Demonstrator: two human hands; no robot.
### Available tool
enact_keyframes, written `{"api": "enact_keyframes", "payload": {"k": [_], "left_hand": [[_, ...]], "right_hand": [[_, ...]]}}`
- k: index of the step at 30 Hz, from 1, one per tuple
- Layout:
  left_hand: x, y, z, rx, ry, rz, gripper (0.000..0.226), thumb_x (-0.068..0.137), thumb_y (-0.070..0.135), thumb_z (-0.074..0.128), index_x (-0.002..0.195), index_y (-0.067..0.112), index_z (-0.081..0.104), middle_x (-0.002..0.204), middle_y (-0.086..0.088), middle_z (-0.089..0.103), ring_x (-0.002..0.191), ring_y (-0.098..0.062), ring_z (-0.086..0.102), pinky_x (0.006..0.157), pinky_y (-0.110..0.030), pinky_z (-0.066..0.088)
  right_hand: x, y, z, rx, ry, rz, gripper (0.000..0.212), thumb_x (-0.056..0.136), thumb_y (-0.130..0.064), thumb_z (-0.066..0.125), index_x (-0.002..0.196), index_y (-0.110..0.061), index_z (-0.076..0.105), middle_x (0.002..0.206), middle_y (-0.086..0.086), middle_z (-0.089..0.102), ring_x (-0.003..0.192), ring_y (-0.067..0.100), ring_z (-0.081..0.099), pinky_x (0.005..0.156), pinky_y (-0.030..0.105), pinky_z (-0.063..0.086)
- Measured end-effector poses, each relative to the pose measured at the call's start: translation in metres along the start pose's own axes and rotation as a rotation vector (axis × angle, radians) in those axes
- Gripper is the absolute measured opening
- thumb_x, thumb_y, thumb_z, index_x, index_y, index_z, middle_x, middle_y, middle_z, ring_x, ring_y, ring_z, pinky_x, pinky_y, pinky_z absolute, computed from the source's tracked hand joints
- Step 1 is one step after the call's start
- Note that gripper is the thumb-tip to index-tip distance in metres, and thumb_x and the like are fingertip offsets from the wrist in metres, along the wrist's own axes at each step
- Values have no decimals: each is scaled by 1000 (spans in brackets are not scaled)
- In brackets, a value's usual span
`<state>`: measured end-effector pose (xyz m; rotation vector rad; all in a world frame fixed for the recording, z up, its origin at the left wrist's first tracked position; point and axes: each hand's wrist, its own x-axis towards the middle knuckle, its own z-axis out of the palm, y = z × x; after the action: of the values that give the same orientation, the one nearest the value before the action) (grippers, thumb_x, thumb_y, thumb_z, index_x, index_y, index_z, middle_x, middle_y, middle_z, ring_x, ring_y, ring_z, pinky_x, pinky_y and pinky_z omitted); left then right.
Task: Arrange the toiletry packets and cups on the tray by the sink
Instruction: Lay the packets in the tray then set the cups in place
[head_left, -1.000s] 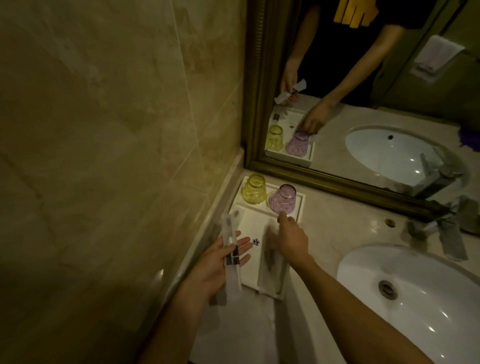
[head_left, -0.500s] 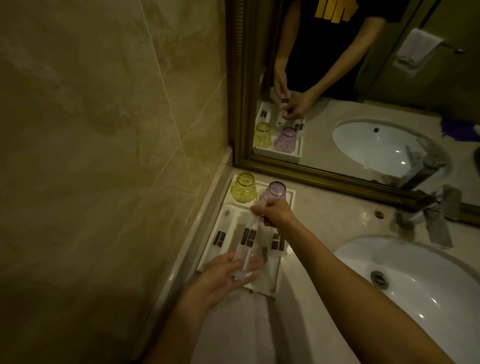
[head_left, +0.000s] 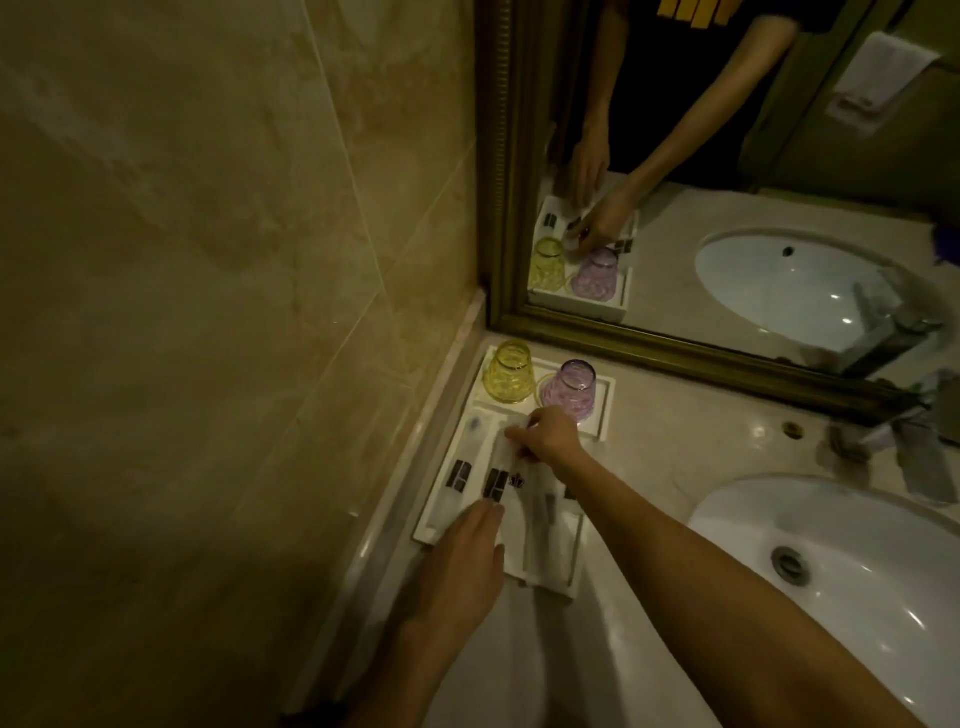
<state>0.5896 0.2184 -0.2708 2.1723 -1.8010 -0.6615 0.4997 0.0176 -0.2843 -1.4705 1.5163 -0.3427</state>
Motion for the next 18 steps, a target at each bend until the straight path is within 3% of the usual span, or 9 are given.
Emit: {"api": "enact_keyframes", "payload": {"k": [4,8,13,18], "left_hand": [[-2,11,3,127,-130,4,60,104,37,40,157,19,19,167,-1,15,152,-13,17,122,-33,24],[-6,14,6,217,-173,17,62,104,34,36,157,11,14,168,-8,6,154,-19,9,124,-36,16],[-14,16,6,469,-218,122,63,106,35,27,156,1,7,166,-19,2,154,-27,0,126,-41,5],[-15,10,11,338,-181,109,63,105,36,31,157,6,11,167,-13,7,154,-21,7,125,-36,13]], "right_hand": [[-9,11,0,-440,208,-396,27,87,-21,71,113,-12,66,112,9,68,94,26,67,78,40,58],[-15,21,3,-718,77,-696,28,83,-16,69,111,-15,71,117,6,66,95,26,66,77,39,56],[-23,29,11,-848,33,-710,31,81,-25,70,111,-19,70,120,3,66,102,27,64,81,38,50],[-30,30,13,-871,1,-695,34,85,-25,66,118,-16,67,127,6,62,110,29,61,86,43,49]]}}
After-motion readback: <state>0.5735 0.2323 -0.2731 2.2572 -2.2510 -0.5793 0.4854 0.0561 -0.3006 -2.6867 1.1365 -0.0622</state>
